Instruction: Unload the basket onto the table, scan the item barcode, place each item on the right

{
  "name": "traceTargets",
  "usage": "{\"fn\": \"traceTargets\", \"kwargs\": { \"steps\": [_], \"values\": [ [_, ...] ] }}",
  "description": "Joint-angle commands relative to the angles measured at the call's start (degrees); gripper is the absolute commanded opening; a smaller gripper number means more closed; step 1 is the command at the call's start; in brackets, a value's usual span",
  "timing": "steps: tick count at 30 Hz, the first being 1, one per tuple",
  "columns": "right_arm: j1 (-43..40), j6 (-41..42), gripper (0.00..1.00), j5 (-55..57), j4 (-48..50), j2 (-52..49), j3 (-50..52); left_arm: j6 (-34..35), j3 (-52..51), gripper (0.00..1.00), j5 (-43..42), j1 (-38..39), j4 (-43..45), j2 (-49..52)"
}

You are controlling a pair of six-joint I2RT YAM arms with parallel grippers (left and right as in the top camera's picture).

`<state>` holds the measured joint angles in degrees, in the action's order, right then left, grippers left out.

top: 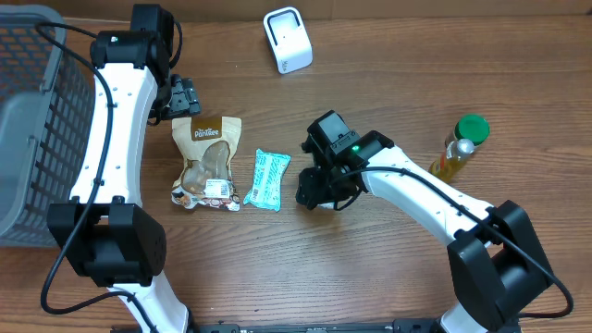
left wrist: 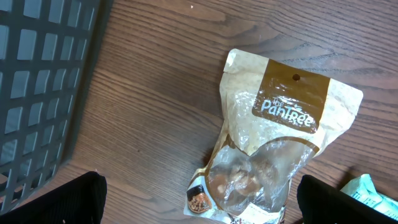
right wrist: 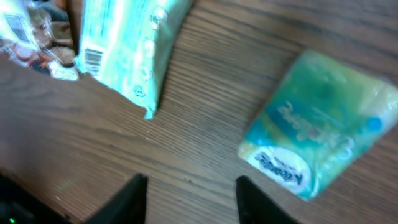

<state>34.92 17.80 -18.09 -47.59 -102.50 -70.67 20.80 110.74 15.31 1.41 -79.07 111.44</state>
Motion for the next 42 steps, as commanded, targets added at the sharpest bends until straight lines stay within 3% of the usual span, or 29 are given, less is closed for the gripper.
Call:
{"fn": "traceTargets", "kwargs": {
  "steps": [1,4,6,17,26,34,37,42],
  "values": [
    [-0.09,-0.17,0.25,-1.57,1.03,0.37,-0.96,-0.24,1.01,1.00,0.70,0.11,0.07,-0.55],
    [-0.09,-0.17,0.06,-1.55,1.31,0.37,-0.96,-0.24,1.01,1.00,0.72,0.11,0.07,-0.55],
    [-0.02,0.07,0.04,-1.55,1.51,0.37,-0.94,-0.22,1.01,1.00,0.72,0.11,0.07,-0.55],
    [3.87,6.32,0.04,-1.49,10.99,0.13,4.26,-0.22,1.01,0.99,0.70,0.11,0.07,-0.55],
    [4.02,21.03,0.04,6.12,12.70,0.04,6.67,-0.22,1.01,0.99,0.72,0.11,0.07,-0.55],
    [4.02,28.26,0.04,11.69,14.95,0.04,6.67,-0.22,1.01,0.99,0.72,0.11,0.07,-0.55],
    [4.02,30.88,0.16,11.63,15.02,-0.07,6.67,-0.24,1.01,0.99,0.72,0.11,0.07,-0.55],
    [4.09,40.57,0.09,11.74,15.13,-0.68,6.67,-0.22,1.01,1.00,0.70,0.11,0.09,-0.55]
  ]
}}
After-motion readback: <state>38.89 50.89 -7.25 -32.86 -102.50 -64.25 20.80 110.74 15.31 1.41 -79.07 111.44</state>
